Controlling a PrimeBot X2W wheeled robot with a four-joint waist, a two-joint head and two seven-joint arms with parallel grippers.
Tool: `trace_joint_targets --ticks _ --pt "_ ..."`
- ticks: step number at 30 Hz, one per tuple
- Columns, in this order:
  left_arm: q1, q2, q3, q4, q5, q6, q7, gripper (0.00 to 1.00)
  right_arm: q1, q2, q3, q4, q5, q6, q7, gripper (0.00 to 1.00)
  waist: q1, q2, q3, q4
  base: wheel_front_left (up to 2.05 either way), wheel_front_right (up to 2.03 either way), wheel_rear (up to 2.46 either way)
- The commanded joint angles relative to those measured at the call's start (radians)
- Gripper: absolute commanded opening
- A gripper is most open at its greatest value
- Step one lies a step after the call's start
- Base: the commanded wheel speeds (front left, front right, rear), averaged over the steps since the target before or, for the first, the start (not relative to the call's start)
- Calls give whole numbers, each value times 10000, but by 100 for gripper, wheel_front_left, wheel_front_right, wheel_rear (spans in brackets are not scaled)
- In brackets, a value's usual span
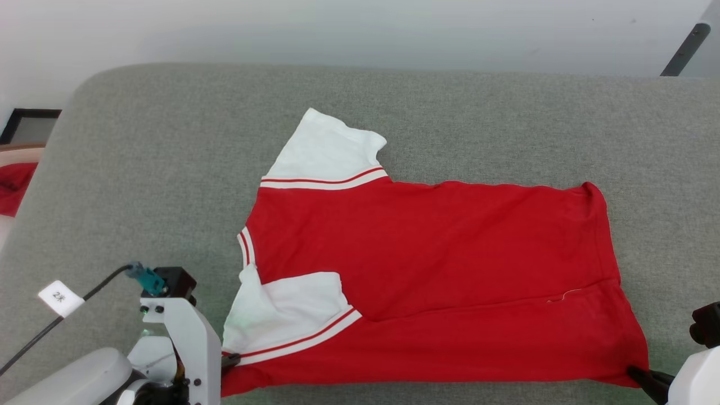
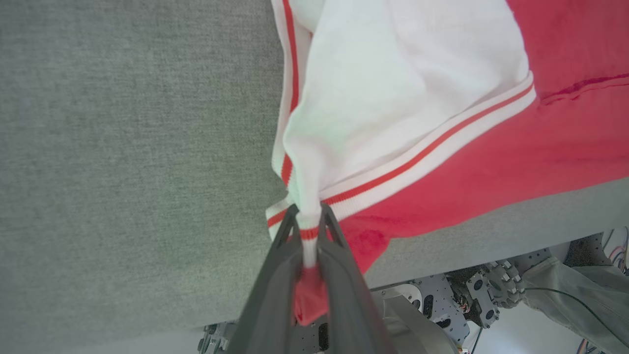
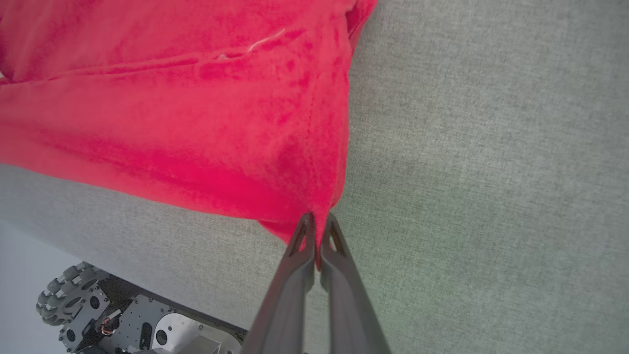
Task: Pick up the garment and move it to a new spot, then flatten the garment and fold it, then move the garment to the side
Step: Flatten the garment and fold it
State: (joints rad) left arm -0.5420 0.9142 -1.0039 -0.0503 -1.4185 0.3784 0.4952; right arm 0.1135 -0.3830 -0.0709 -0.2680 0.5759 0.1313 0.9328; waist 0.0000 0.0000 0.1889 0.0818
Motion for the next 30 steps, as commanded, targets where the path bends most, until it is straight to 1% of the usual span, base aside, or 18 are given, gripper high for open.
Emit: trace_joint_targets --ticks 1,2,4,5,6,7,8,9,11,12,14,19,22,27,30 --pt "139 45 15 -8 -45 33 -32 0 66 73 -11 -25 -105 -11 -26 1 0 0 10 -4 0 0 0" --pt "137 57 11 -27 4 2 -74 0 56 105 1 -32 -96 -11 -13 12 0 0 14 -13 0 0 0" --pt "103 53 19 -35 63 -37 -98 28 50 134 3 -67 -90 -11 37 53 0 0 17 -16 0 0 0" --pt "71 52 40 -39 71 -45 -96 40 49 144 -10 -89 -83 -11 64 88 0 0 14 -22 0 0 0" --pt "33 72 46 -47 110 -50 -106 43 53 150 -32 -113 -75 -11 87 100 0 0 11 -31 0 0 0" --pt "-8 96 44 -57 172 -54 -114 47 51 166 -74 -141 -72 -11 100 100 0 0 10 -42 0 0 0" --pt "-34 104 65 -69 157 -57 -123 61 33 198 -136 -174 -81 -11 105 100 0 0 10 -55 0 0 0" --pt "-52 107 81 -90 147 -60 -134 68 15 228 -169 -206 -99 -11 121 100 0 0 9 -68 0 0 0" --pt "-94 165 103 -115 207 -49 -162 90 3 282 -235 -275 -103 -11 152 100 0 0 5 -93 0 0 0" --pt "-107 183 127 -129 181 -29 -154 91 4 314 -284 -318 -101 -11 166 100 0 0 8 -106 0 0 0" --pt "-194 258 201 -196 243 -18 -210 100 4 378 -368 -429 -93 -11 175 100 0 0 23 -141 0 0 0" --pt "-422 451 403 -369 385 -15 -396 100 -125 490 -436 -754 -150 -11 -86 100 0 0 99 -247 0 0 0" --pt "-702 529 607 -472 564 -48 -585 100 -345 450 -323 -1014 -249 -11 -607 100 0 0 183 -360 0 0 0" --pt "-1378 568 885 -313 1141 -179 -971 100 -875 490 84 -1239 -536 -9 -2026 100 0 0 359 -680 0 0 0" --pt "-1817 414 983 -9 1486 -469 -1216 100 -1252 393 422 -1261 -768 -9 -3150 100 0 0 465 -890 0 0 0"
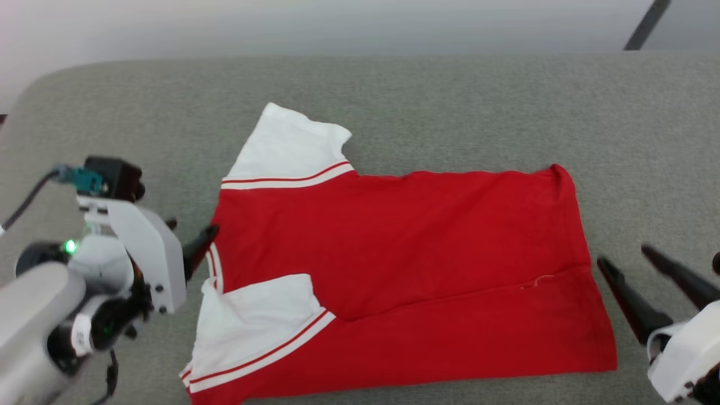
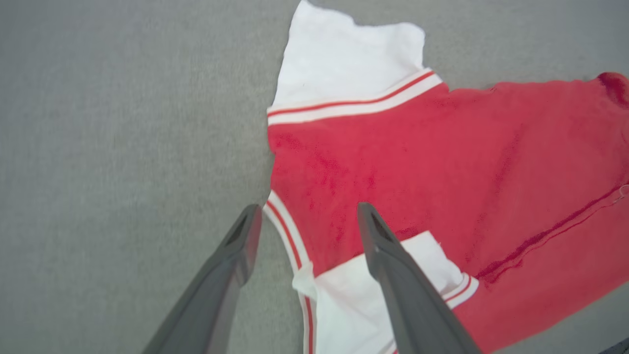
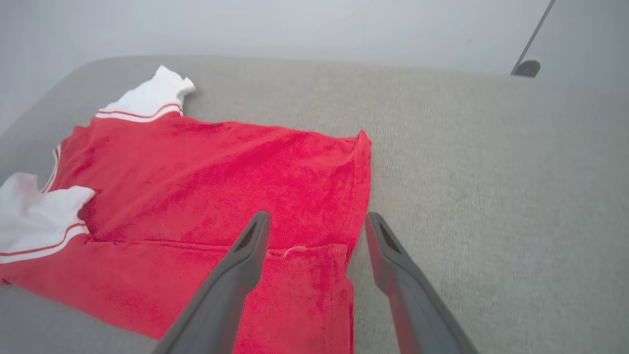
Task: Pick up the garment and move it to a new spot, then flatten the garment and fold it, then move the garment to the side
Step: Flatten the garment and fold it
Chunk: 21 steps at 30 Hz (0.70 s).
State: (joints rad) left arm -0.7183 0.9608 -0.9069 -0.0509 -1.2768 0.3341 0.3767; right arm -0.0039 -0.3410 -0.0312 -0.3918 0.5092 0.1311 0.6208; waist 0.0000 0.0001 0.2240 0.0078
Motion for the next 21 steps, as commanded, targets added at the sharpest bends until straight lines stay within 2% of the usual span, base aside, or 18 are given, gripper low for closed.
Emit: trace_joint_targets --ticks 1,7,12,21 --pt "-236 -93 46 143 200 -128 -110 100 -230 -43 111 -23 -151 -7 -482 100 0 -1 154 -226 0 0 0" --pt "-1220 -421 189 1151 752 -646 -349 100 -982 -189 787 230 -417 -7 -3099 100 0 -1 506 -744 0 0 0" --pt "-2065 -669 209 2093 1100 -1177 -284 100 -1383 -263 1254 577 -600 -7 -4669 100 0 -1 953 -1171 0 0 0" --pt "-3540 -921 135 3766 1464 -2019 391 100 -1760 -196 1683 1143 -612 -7 -5748 100 0 -1 1931 -1885 0 0 0"
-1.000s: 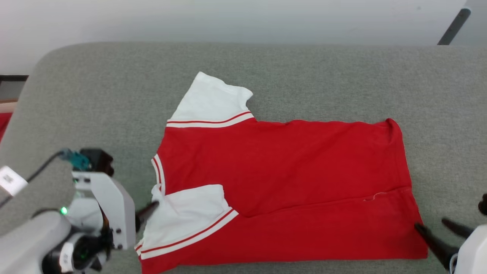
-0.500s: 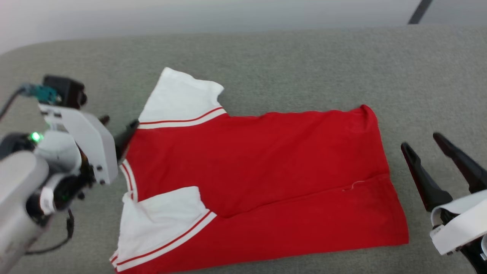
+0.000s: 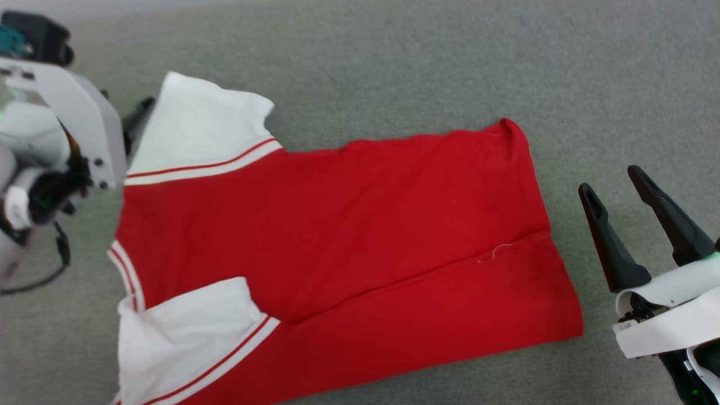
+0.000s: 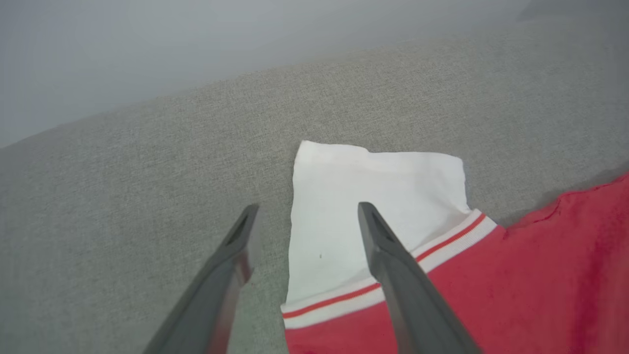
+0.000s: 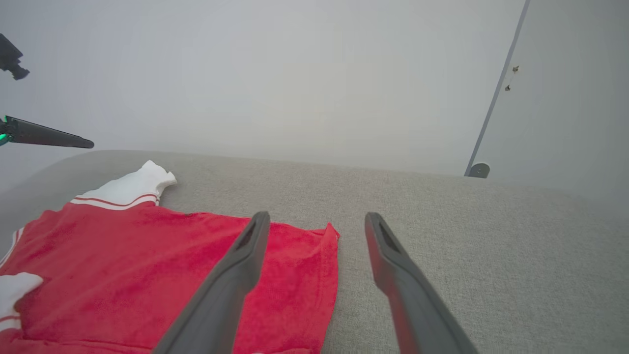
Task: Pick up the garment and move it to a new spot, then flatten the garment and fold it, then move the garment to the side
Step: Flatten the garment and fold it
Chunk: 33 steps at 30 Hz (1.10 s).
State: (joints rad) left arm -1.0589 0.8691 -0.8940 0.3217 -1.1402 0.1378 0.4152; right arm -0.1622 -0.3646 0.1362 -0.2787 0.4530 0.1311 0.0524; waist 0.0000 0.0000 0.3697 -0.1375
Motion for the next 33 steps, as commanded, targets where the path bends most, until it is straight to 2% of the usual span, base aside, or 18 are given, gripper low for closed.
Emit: trace_joint_targets --ticks 1,13,22,28,29,30,31,33 --pt "-289 -2 10 223 99 -130 98 100 -180 55 58 58 -17 -7 -138 100 0 0 576 -508 0 0 0" --pt "-1346 -194 -195 1769 55 -853 1315 100 -323 121 433 608 119 -7 -662 100 0 0 1193 -1057 0 0 0" --pt "-1842 -292 -577 2915 414 -1091 2016 100 -464 122 564 733 217 -8 -725 100 0 0 1452 -1245 0 0 0" --pt "-2006 -660 -825 3595 402 -1136 2631 100 -519 162 585 832 265 -8 -693 100 0 0 1612 -1303 0 0 0" --pt "-2013 -757 -893 3692 406 -1112 2767 94 -540 161 593 843 257 -8 -690 100 0 0 1632 -1302 0 0 0" --pt "-1985 -853 -931 3786 335 -1075 2928 44 -550 173 598 852 258 -8 -692 100 0 0 1647 -1297 0 0 0" --pt "-1950 -949 -923 3914 234 -1019 3118 0 -554 177 620 858 271 -8 -666 100 0 0 1662 -1288 0 0 0" --pt "-1980 -1126 -945 4085 156 -996 3315 0 -577 183 627 855 274 -8 -634 100 0 0 1688 -1267 0 0 0"
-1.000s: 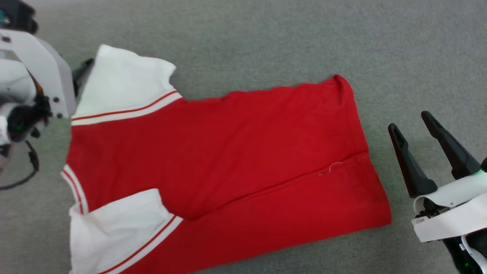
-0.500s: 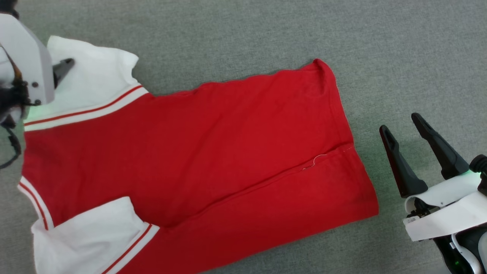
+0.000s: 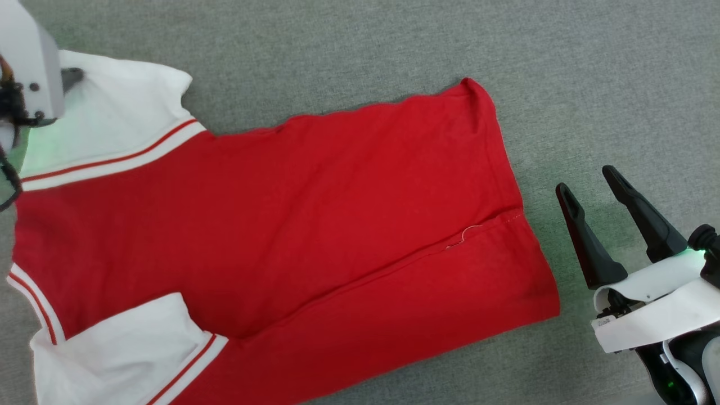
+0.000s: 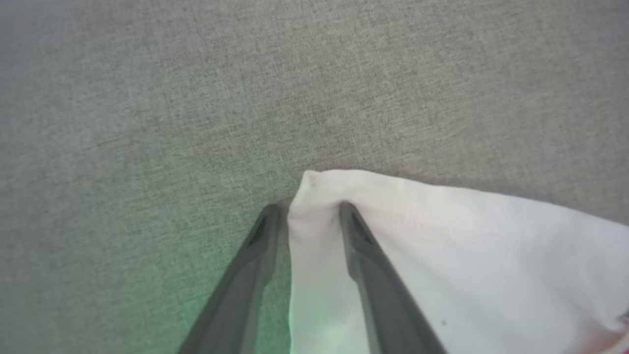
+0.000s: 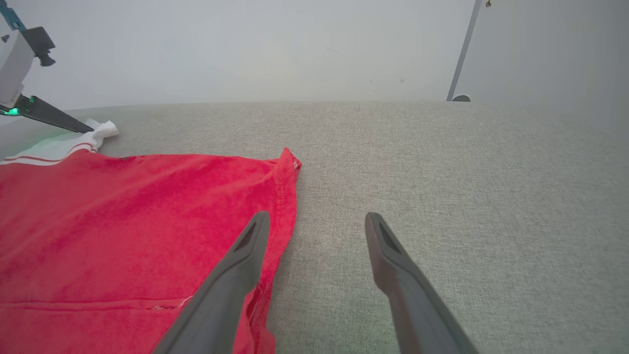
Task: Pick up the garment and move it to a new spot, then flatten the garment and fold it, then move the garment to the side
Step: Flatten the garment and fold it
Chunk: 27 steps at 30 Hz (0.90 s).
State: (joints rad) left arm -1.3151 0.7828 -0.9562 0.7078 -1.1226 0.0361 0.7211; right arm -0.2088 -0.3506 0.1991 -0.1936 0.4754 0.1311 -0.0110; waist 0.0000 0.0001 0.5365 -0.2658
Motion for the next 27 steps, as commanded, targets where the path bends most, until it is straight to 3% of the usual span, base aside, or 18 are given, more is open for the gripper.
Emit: trace_joint_targets --ticks 1,8,15,27 --pt "533 -310 -335 243 8 -46 225 0 -123 51 -7 1 51 -8 24 100 0 -1 25 29 0 0 0" --pt "331 -605 -306 434 33 -256 -62 0 -469 43 -104 -53 217 -8 510 100 0 -1 -110 224 0 0 0" --pt "226 -1059 -271 663 -60 -475 -321 0 -1610 -400 84 191 386 -8 2021 100 0 -1 -317 575 0 0 0" --pt "-410 -2275 -328 1469 24 -946 -726 0 -4025 -1026 771 2133 852 -9 4766 100 0 -1 -346 1492 0 0 0"
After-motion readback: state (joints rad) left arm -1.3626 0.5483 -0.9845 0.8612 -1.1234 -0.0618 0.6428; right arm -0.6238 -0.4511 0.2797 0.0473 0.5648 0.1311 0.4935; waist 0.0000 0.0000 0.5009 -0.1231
